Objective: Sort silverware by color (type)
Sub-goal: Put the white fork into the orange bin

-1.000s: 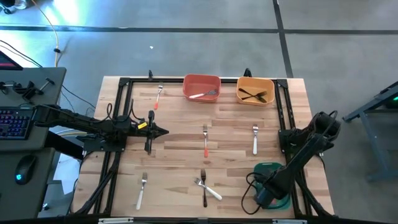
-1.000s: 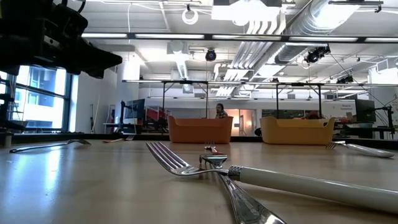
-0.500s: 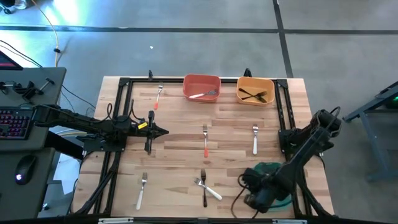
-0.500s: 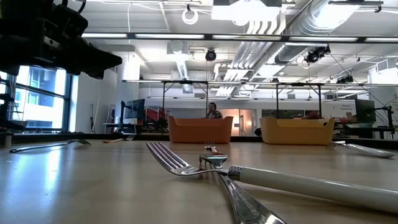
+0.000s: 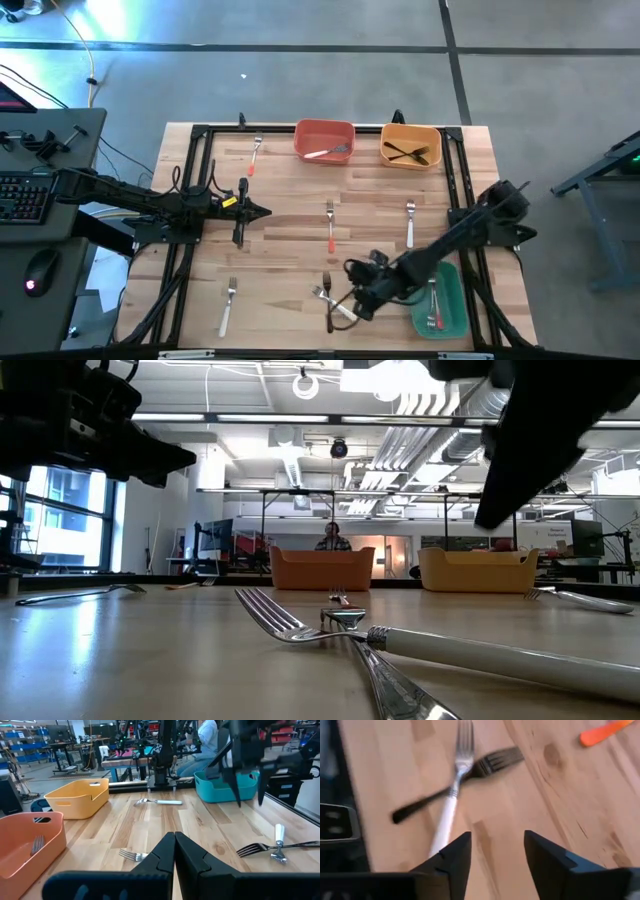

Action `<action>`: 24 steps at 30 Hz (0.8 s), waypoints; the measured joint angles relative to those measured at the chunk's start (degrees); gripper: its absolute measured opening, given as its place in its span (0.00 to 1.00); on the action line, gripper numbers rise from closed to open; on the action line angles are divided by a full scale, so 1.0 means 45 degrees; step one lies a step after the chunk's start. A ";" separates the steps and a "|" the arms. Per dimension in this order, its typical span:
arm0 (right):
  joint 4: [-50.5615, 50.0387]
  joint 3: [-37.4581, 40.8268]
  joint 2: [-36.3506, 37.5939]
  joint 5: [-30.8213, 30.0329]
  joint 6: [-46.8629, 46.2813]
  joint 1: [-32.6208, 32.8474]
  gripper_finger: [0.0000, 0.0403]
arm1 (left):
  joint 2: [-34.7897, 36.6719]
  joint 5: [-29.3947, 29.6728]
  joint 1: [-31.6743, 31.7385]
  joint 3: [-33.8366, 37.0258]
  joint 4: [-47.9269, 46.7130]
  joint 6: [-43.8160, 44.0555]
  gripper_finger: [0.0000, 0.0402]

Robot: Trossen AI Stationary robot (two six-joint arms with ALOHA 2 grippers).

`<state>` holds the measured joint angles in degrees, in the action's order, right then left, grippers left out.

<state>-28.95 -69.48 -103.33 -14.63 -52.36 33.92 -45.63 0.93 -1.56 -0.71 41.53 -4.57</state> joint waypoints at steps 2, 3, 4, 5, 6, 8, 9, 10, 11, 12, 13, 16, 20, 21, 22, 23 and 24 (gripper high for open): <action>0.0195 -0.0114 -0.0369 0.0271 0.0320 -0.0172 0.44 | 0.0000 0.0000 0.0000 0.0000 -0.0014 0.0004 0.00; 0.0438 -0.0184 -0.0514 0.0363 0.0459 -0.0223 0.45 | 0.0000 0.0000 0.0000 0.0000 -0.0031 0.0034 0.00; 0.0743 -0.0236 -0.0650 0.0498 0.0614 -0.0269 0.45 | 0.0000 0.0000 0.0000 0.0000 -0.0047 0.0097 0.00; 0.1019 -0.0286 -0.0773 0.0706 0.0778 -0.0301 0.45 | 0.0000 -0.0003 0.0000 0.0000 -0.0051 0.0099 0.00; 0.1338 -0.0319 -0.0889 0.0873 0.0984 -0.0338 0.45 | 0.0000 0.0000 0.0000 0.0000 -0.0051 0.0099 0.00; 0.1875 -0.0415 -0.1124 0.0986 0.1327 -0.0398 0.45 | 0.0000 0.0000 0.0000 0.0000 -0.0056 0.0099 0.00; 0.1946 -0.0474 -0.1234 0.1033 0.1429 -0.0425 0.45 | 0.0000 0.0000 0.0002 0.0000 -0.0064 0.0099 0.00; 0.1968 -0.0526 -0.1363 0.1076 0.1528 -0.0458 0.45 | 0.0000 0.0000 0.0000 0.0000 -0.0076 0.0099 0.00; 0.1967 -0.0581 -0.1500 0.1147 0.1626 -0.0491 0.45 | 0.0000 0.0000 0.0000 0.0000 -0.0100 0.0099 0.00; 0.1930 -0.0624 -0.1651 0.1211 0.1658 -0.0542 0.45 | 0.0000 0.0000 0.0000 0.0000 -0.0132 0.0099 0.00; 0.1937 -0.0663 -0.1766 0.1289 0.1703 -0.0581 0.45 | 0.0000 0.0000 0.0000 0.0000 -0.0153 0.0099 0.00; 0.2077 -0.0913 -0.2130 0.1565 0.1959 -0.0723 0.45 | 0.0000 0.0000 0.0000 0.0000 -0.0263 0.0099 0.00; 0.1877 -0.1424 -0.2760 0.1724 0.2318 -0.0804 0.45 | -0.0005 0.0000 0.0000 0.0000 -0.0338 0.0099 0.00; 0.1822 -0.1586 -0.2885 0.1743 0.2424 -0.0809 0.45 | -0.0005 0.0000 0.0000 0.0000 -0.0340 0.0099 0.00; 0.1770 -0.1796 -0.3026 0.1779 0.2503 -0.0832 0.45 | -0.0005 0.0000 0.0000 0.0000 -0.0358 0.0099 0.00; 0.1759 -0.1982 -0.3149 0.1857 0.2513 -0.0863 0.45 | -0.0005 -0.0001 0.0000 0.0000 -0.0374 0.0100 0.00; 0.1611 -0.2153 -0.3266 0.1932 0.2525 -0.0877 0.45 | -0.0005 -0.0001 0.0001 0.0000 -0.0381 0.0104 0.00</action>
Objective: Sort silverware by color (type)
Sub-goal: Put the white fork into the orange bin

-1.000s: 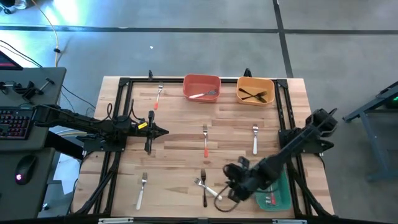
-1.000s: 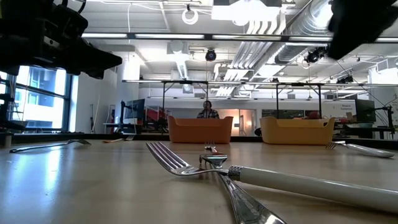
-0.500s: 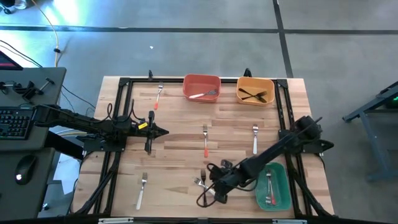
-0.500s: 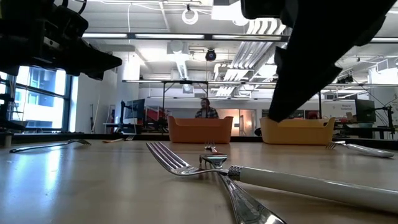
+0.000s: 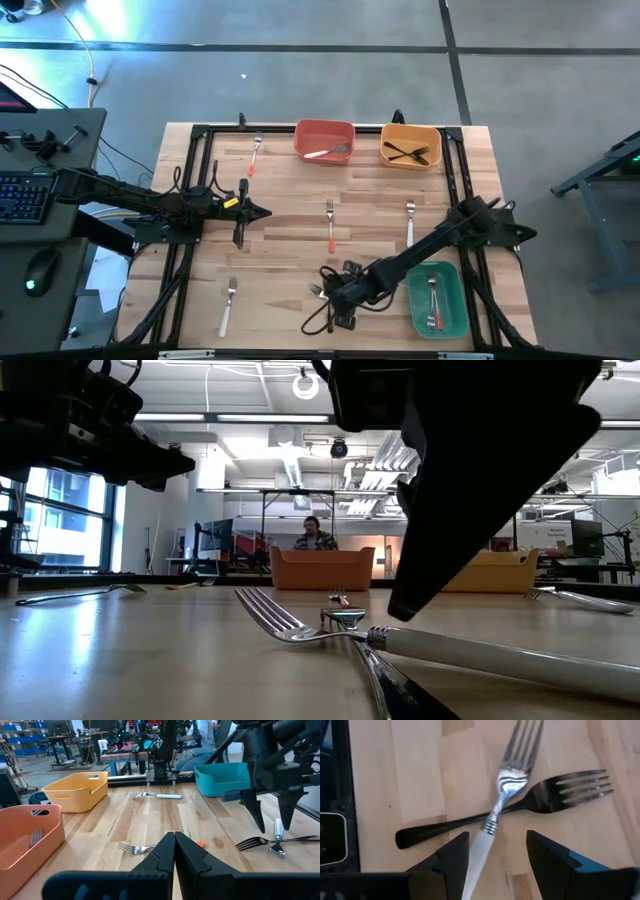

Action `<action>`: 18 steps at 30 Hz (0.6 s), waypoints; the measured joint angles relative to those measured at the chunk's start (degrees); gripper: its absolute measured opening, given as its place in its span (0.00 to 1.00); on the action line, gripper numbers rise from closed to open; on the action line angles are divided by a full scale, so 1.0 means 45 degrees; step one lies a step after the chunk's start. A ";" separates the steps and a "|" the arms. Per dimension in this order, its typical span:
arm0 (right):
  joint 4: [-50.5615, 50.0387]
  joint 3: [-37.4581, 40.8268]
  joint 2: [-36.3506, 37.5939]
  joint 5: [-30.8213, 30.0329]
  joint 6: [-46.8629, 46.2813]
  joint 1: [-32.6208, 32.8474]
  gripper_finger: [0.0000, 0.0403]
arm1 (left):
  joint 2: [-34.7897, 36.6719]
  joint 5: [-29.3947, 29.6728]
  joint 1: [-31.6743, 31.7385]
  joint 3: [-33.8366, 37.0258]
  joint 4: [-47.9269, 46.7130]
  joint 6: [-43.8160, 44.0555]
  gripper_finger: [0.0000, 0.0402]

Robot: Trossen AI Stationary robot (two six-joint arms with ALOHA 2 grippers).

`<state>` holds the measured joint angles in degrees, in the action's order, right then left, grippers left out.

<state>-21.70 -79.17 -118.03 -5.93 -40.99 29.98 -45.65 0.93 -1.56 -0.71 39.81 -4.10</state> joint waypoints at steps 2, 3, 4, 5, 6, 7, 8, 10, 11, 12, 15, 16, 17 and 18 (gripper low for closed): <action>-0.0414 -0.0356 -0.0265 0.0059 0.0013 -0.0059 0.45 | 0.0000 0.0001 -0.0001 0.0000 -0.0026 0.0000 0.00; -0.0702 -0.0505 -0.0365 0.0061 0.0006 -0.0099 0.45 | 0.0000 0.0001 -0.0001 0.0000 -0.0044 0.0000 0.00; -0.0960 -0.0611 -0.0441 0.0058 -0.0020 -0.0159 0.45 | 0.0000 -0.0002 -0.0001 0.0000 -0.0039 0.0000 0.00; -0.1090 -0.0688 -0.0525 0.0051 -0.0094 -0.0216 0.45 | 0.0000 -0.0004 -0.0001 0.0000 -0.0039 0.0000 0.00; -0.1104 -0.0705 -0.0617 0.0059 -0.0121 -0.0271 0.45 | 0.0001 -0.0004 -0.0001 0.0000 -0.0043 -0.0005 0.00; -0.1127 -0.0710 -0.0661 0.0151 -0.0131 -0.0323 0.45 | 0.0004 -0.0004 0.0001 0.0000 -0.0044 -0.0013 0.00; -0.1103 -0.0732 -0.0700 0.0324 -0.0151 -0.0361 0.45 | 0.0002 0.0001 0.0001 0.0000 -0.0042 -0.0010 0.00; -0.1140 -0.0739 -0.0726 0.0452 -0.0149 -0.0442 0.44 | 0.0000 0.0000 -0.0001 0.0000 -0.0104 -0.0010 0.00; -0.1187 -0.0739 -0.0726 0.0461 -0.0145 -0.0442 0.43 | 0.0000 0.0001 -0.0001 0.0000 -0.0126 -0.0010 0.00; -0.1232 -0.0739 -0.0726 0.0461 -0.0119 -0.0442 0.42 | 0.0000 -0.0001 -0.0001 0.0000 -0.0159 -0.0010 0.00; -0.1443 -0.0739 -0.0721 0.0489 -0.0015 -0.0453 0.35 | -0.0019 -0.0003 0.0003 0.0000 -0.0238 -0.0013 0.00; -0.1506 -0.0739 -0.0721 0.0560 0.0032 -0.0487 0.33 | -0.0019 0.0001 0.0002 0.0000 -0.0236 -0.0010 0.00; -0.1556 -0.0735 -0.0722 0.0652 0.0159 -0.0517 0.30 | -0.0019 -0.0001 0.0001 0.0000 -0.0233 -0.0010 0.00; -0.1599 -0.0735 -0.0721 0.0740 0.0286 -0.0543 0.28 | -0.0019 0.0000 -0.0001 0.0000 -0.0233 -0.0010 0.00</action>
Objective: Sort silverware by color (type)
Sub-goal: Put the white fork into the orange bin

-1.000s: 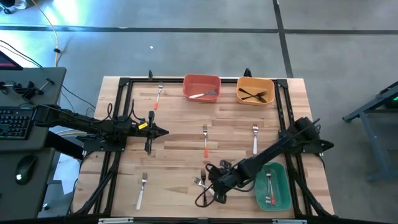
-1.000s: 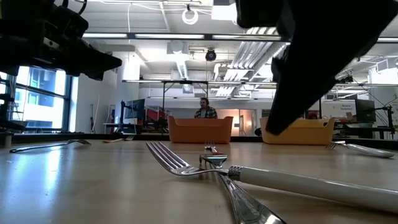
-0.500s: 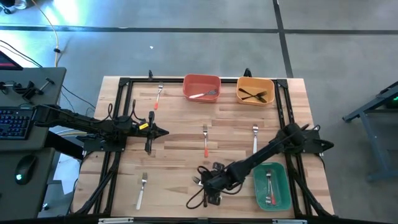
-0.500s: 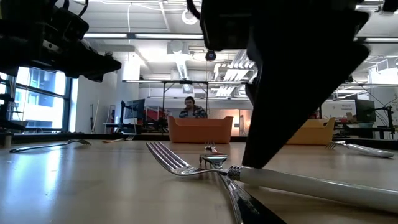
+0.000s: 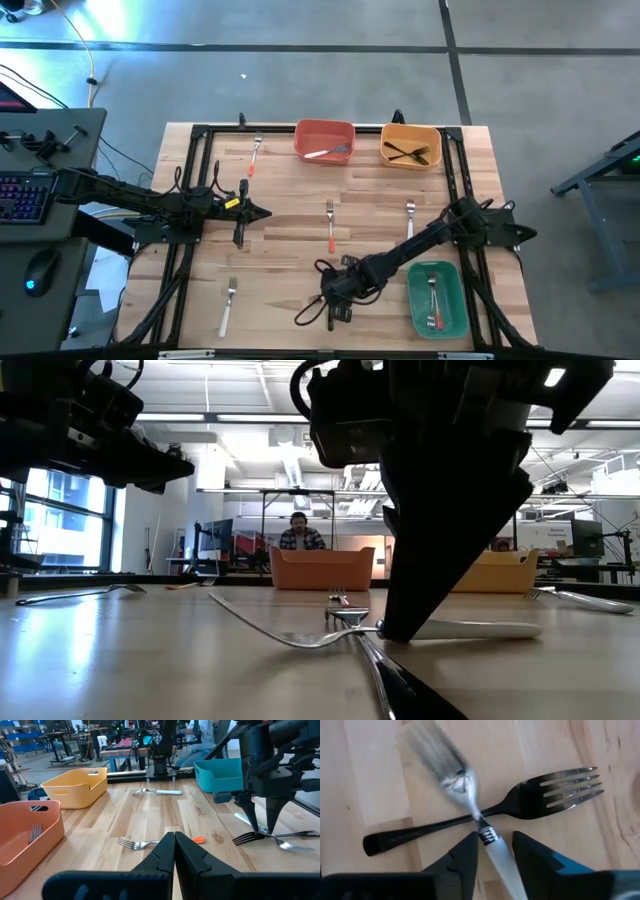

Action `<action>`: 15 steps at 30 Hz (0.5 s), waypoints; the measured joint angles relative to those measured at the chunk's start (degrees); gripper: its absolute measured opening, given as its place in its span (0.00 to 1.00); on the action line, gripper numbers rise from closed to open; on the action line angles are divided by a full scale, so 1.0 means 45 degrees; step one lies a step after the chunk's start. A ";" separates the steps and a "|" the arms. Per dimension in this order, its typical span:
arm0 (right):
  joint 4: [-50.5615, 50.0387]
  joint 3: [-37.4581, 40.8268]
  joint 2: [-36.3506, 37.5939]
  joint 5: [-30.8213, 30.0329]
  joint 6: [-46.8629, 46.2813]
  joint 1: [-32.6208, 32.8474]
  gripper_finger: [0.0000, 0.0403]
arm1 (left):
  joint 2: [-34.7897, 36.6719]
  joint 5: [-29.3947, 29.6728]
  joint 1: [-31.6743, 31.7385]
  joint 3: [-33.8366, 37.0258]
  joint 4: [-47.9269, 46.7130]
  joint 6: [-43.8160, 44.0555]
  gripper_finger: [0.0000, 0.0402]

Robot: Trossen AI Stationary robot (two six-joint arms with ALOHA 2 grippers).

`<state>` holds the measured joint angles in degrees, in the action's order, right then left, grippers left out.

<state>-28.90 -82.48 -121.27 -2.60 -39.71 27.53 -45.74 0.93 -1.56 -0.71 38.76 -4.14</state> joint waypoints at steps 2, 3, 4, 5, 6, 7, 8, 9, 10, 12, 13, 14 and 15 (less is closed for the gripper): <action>-0.0026 0.0003 0.0000 0.0193 0.0377 -0.0075 0.24 | 0.0000 0.0000 0.0000 0.0000 0.0000 0.0000 0.00; -0.0011 0.0010 0.0000 0.0302 0.0607 -0.0117 0.23 | 0.0000 0.0001 0.0005 0.0000 0.0000 0.0000 0.00; 0.0028 0.0010 0.0000 0.0379 0.0890 -0.0163 0.22 | 0.0000 -0.0001 0.0001 0.0000 0.0000 -0.0003 0.00; 0.0044 0.0010 -0.0001 0.0422 0.1148 -0.0207 0.21 | 0.0000 0.0000 0.0005 0.0000 0.0000 -0.0012 0.00; 0.0053 0.0015 0.0000 0.0505 0.1377 -0.0248 0.21 | 0.0000 -0.0002 0.0000 0.0000 0.0000 -0.0013 0.00; 0.0063 0.0016 -0.0005 0.0626 0.1583 -0.0297 0.21 | 0.0000 -0.0001 0.0003 0.0000 0.0000 -0.0010 0.00; 0.0071 0.0019 -0.0005 0.0759 0.1741 -0.0335 0.21 | 0.0000 -0.0004 0.0003 0.0000 0.0003 -0.0008 0.00; 0.0076 0.0019 -0.0005 0.0882 0.1900 -0.0384 0.21 | 0.0000 0.0000 0.0000 0.0000 0.0000 -0.0010 0.00; 0.0076 0.0024 -0.0005 0.0984 0.1978 -0.0439 0.20 | 0.0000 0.0001 0.0000 0.0000 0.0000 -0.0020 0.00; 0.0076 0.0028 -0.0005 0.1109 0.2193 -0.0495 0.19 | 0.0000 -0.0003 0.0002 0.0000 0.0005 -0.0027 0.00; 0.0076 0.0032 -0.0005 0.1097 0.2315 -0.0493 0.18 | 0.0000 -0.0001 0.0000 0.0000 0.0005 -0.0029 0.00; 0.0078 0.0034 -0.0010 0.1063 0.2487 -0.0493 0.16 | 0.0000 0.0001 0.0004 0.0000 0.0005 -0.0032 0.00; 0.0090 0.0036 -0.0015 0.1059 0.2562 -0.0527 0.14 | 0.0000 -0.0001 0.0003 0.0000 0.0005 -0.0032 0.00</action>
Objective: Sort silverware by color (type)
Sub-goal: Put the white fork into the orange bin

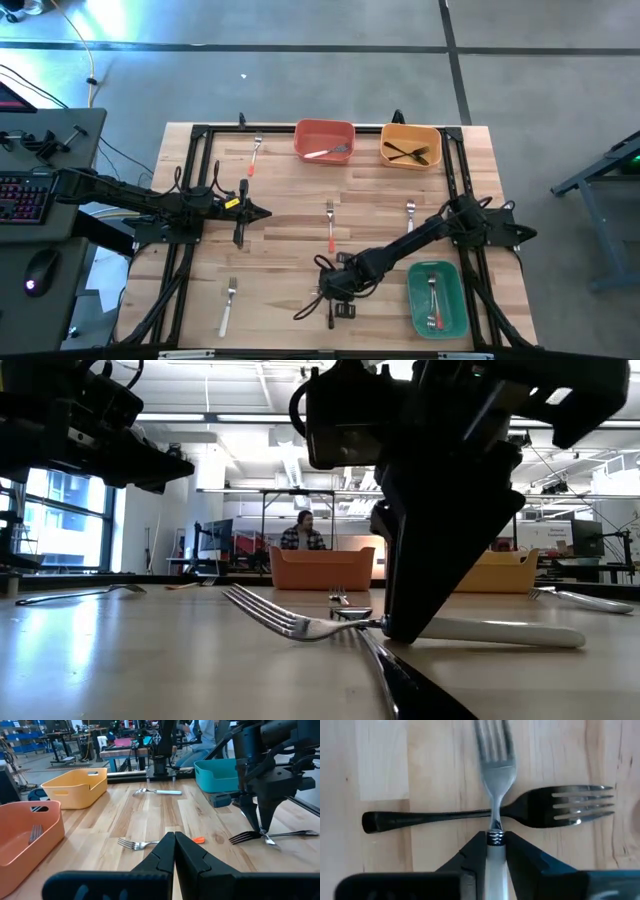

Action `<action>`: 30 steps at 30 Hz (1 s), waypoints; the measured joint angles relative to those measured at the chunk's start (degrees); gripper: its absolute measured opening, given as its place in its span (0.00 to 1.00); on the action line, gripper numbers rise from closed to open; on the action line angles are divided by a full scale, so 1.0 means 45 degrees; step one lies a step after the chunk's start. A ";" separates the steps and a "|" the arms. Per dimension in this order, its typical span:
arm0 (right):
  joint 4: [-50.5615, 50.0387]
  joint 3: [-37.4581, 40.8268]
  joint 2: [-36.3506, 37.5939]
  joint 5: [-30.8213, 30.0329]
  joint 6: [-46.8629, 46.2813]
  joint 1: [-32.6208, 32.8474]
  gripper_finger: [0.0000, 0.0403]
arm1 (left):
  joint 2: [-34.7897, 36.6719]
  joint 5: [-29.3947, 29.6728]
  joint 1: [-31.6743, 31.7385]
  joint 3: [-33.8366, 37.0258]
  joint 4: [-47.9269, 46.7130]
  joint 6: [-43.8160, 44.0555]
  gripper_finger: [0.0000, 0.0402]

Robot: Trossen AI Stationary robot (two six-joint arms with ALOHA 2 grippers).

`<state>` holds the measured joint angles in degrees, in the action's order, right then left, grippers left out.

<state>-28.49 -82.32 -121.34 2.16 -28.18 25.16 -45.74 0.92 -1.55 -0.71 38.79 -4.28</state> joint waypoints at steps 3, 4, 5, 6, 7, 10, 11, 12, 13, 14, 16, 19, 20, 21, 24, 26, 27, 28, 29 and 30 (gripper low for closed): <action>-0.0066 -0.0102 0.0020 0.0168 0.0151 -0.0037 0.07 | 0.0000 -0.0003 -0.0003 0.0000 0.0005 0.0027 0.00; -0.0179 -0.0207 0.0011 0.0145 0.0305 -0.0029 0.05 | 0.0000 -0.0003 0.0001 0.0000 0.0005 0.0022 0.00; -0.0359 -0.0373 -0.0019 0.0120 0.0488 -0.0023 0.03 | 0.0000 -0.0003 -0.0003 0.0000 0.0005 0.0021 0.00; -0.0554 -0.0579 -0.0057 0.0084 0.0679 -0.0007 0.02 | 0.0000 -0.0002 -0.0003 0.0000 0.0005 0.0026 0.00; -0.0728 -0.0812 -0.0103 0.0010 0.0858 0.0016 0.02 | 0.0000 0.0001 0.0001 0.0000 0.0005 0.0032 0.00; -0.1747 -0.1448 -0.0112 -0.0288 0.1198 0.0118 0.02 | 0.0000 -0.0002 -0.0001 0.0000 0.0005 0.0032 0.00; -0.1926 -0.1661 -0.0112 -0.0472 0.1298 0.0161 0.02 | 0.0000 0.0001 -0.0003 0.0000 0.0005 0.0032 0.00; -0.2155 -0.1839 -0.0104 -0.0623 0.1375 0.0201 0.02 | 0.0000 0.0001 -0.0003 0.0000 0.0010 0.0032 0.00; -0.2376 -0.1984 -0.0089 -0.0759 0.1404 0.0240 0.01 | 0.0000 -0.0003 -0.0003 0.0000 0.0005 0.0032 0.00; -0.2570 -0.2126 -0.0087 -0.0871 0.1443 0.0269 0.01 | 0.0000 0.0001 0.0001 0.0000 0.0005 0.0032 0.00; -0.2962 -0.2361 -0.0087 -0.1202 0.1515 0.0337 0.01 | 0.0000 0.0000 0.0000 0.0000 0.0010 0.0032 0.00; -0.3691 -0.2714 -0.0083 -0.1630 0.1590 0.0364 0.00 | 0.0000 -0.0003 -0.0002 0.0000 0.0010 0.0032 0.00; -0.4104 -0.2842 -0.0078 -0.1880 0.1616 0.0371 0.00 | 0.0000 -0.0003 -0.0003 0.0000 0.0010 0.0034 0.00; -0.4549 -0.2975 -0.0073 -0.2091 0.1616 0.0371 0.00 | 0.0000 0.0001 0.0001 0.0000 0.0010 0.0034 0.00; -0.5430 -0.3348 -0.0050 -0.2805 0.1615 0.0352 0.00 | 0.0000 -0.0003 0.0001 0.0000 0.0010 0.0036 0.00; -0.5815 -0.3523 -0.0034 -0.3142 0.1683 0.0322 0.00 | 0.0000 -0.0003 -0.0003 0.0000 0.0010 0.0036 0.00; -0.5924 -0.3552 -0.0034 -0.3277 0.1713 0.0319 0.00 | 0.0000 -0.0003 -0.0002 0.0000 0.0010 0.0036 0.00; -0.6064 -0.3552 -0.0034 -0.3493 0.1723 0.0298 0.00 | 0.0000 -0.0003 -0.0002 0.0000 0.0010 0.0035 0.00; -0.6345 -0.3552 -0.0034 -0.3696 0.1708 0.0251 0.00 | 0.0000 -0.0003 0.0001 0.0000 0.0007 0.0036 0.00; -0.6611 -0.3507 -0.0030 -0.3959 0.1606 0.0216 0.00 | 0.0000 -0.0003 0.0000 0.0000 0.0009 0.0036 0.00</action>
<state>-58.24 -98.10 -121.47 -15.65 -20.95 26.13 -45.74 0.91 -1.55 -0.71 38.82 -4.12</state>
